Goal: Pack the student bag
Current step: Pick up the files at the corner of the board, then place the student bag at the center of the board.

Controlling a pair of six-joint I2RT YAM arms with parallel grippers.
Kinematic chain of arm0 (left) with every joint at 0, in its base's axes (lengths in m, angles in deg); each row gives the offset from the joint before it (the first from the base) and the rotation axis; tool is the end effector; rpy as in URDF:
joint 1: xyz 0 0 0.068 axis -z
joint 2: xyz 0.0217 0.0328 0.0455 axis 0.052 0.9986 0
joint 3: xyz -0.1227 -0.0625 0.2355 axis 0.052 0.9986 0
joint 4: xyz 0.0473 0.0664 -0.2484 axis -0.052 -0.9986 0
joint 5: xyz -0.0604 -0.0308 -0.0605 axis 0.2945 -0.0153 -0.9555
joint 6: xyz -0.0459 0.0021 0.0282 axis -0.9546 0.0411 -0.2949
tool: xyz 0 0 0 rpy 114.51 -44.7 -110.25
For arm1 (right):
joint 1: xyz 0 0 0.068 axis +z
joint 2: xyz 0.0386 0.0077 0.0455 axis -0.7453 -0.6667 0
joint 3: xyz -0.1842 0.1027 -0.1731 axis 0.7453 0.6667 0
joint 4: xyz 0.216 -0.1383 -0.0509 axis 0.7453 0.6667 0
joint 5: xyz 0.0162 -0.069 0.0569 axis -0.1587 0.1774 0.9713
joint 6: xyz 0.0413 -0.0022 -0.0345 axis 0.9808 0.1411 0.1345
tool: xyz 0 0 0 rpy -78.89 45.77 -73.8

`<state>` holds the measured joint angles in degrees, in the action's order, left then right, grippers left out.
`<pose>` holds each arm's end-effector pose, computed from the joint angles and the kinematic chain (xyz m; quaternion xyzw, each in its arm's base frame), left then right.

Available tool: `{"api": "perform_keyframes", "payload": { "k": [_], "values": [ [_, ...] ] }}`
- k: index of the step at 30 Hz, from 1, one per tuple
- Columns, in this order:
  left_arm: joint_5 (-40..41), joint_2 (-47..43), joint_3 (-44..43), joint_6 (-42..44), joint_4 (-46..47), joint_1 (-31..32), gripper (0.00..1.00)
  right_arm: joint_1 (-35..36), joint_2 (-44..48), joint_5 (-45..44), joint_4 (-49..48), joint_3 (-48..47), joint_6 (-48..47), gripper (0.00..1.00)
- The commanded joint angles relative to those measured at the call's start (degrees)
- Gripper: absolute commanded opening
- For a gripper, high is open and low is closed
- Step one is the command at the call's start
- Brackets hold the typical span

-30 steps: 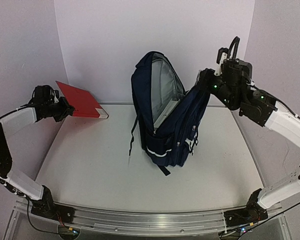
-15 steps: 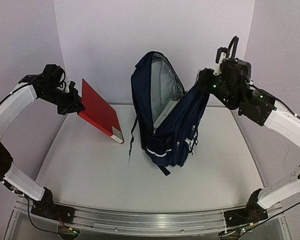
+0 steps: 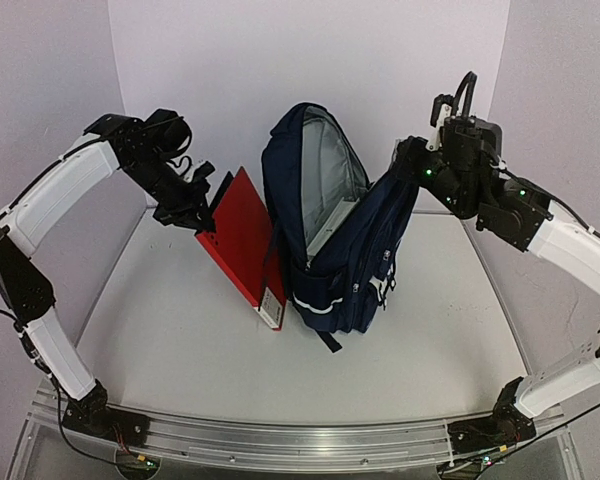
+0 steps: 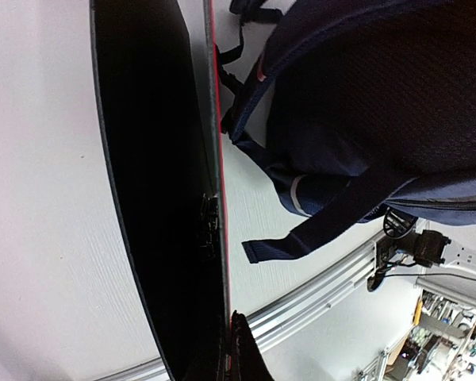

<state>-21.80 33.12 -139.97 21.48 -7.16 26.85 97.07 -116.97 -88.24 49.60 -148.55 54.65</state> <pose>0.2726 -0.1719 0.3945 0.1160 0.9483 -0.2678 0.1244 0.2098 0.2110 0.4480 0.0249 0.7284 0.2131 0.6507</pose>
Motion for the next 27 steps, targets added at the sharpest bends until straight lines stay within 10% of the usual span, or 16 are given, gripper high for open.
{"api": "perform_keyframes", "payload": {
  "k": [1, 13, 27],
  "values": [
    [5.98, 4.72, -11.55, 2.44, -11.8, 4.94, 0.0, 0.08, 0.39, 0.29, -2.55, -2.96, -0.02, 0.0],
    [7.71, 10.92, -27.33, 1.82, -15.33, 10.95, 0.0, 0.15, 1.48, -0.14, -2.02, -2.05, 0.09, 0.0],
    [18.89, 0.29, -12.65, 1.32, -16.49, 6.31, 0.0, 0.15, 1.8, 0.4, -1.98, -1.06, 1.31, 0.0]
  ]
}}
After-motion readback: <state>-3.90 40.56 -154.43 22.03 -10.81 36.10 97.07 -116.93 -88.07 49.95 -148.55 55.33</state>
